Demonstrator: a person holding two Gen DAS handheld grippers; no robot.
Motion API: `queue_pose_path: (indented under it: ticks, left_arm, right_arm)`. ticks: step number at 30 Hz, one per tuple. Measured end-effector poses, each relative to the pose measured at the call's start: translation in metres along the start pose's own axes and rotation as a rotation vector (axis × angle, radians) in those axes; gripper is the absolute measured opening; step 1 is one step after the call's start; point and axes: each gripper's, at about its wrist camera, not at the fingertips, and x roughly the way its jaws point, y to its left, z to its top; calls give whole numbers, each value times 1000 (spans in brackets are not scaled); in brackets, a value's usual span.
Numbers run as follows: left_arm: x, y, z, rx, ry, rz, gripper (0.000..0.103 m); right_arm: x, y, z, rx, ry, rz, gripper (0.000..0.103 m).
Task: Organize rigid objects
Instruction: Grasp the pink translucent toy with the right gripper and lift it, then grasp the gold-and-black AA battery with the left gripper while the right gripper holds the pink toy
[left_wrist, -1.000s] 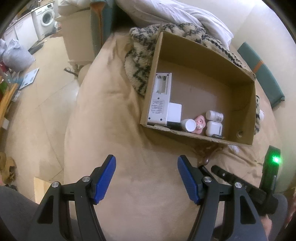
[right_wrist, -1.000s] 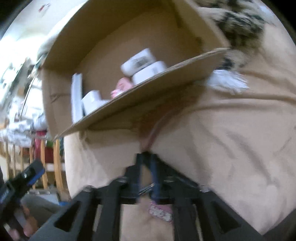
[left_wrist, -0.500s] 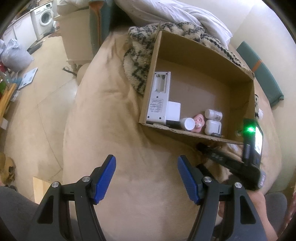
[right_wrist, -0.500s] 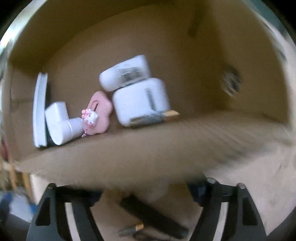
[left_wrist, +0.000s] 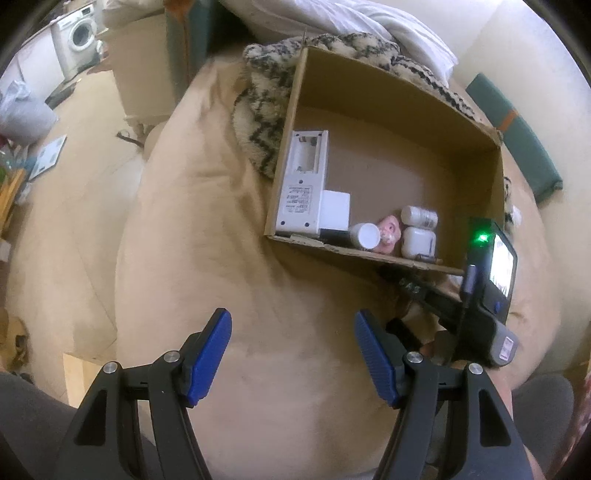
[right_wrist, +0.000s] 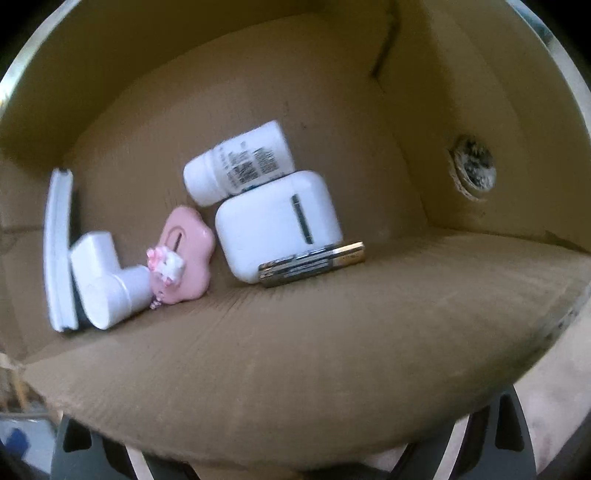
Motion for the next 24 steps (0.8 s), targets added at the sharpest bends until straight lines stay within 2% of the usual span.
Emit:
queue_pose_path:
  ticks: [2,5,8,11,17,19,24]
  left_arm:
    - [1,5,1,-20,2,6,66]
    - [2,13,2,-55,6,8,66]
    - [2,15,3,-65,7,6,66]
    - [3,11,3,-48,7,7,66]
    - [3,7,2,-34,5,12,66]
    - [3,7,3,-36,2,13,66]
    - [3,11,2,-37,4,28,66]
  right_arm:
    - [-2,7,-4,-63,-24,-44,75]
    - [-10,2,-6,-87,-29,-43,42]
    - [-17,-22,-6,-64,15,30,26]
    - [-28,-45,-9,-74,58,110,19]
    - [-49,-66,-14,-152,119,182,18]
    - [-47,-64,-16,-188,132,172,18]
    - [-35,-43,-19,-296,128,78,18]
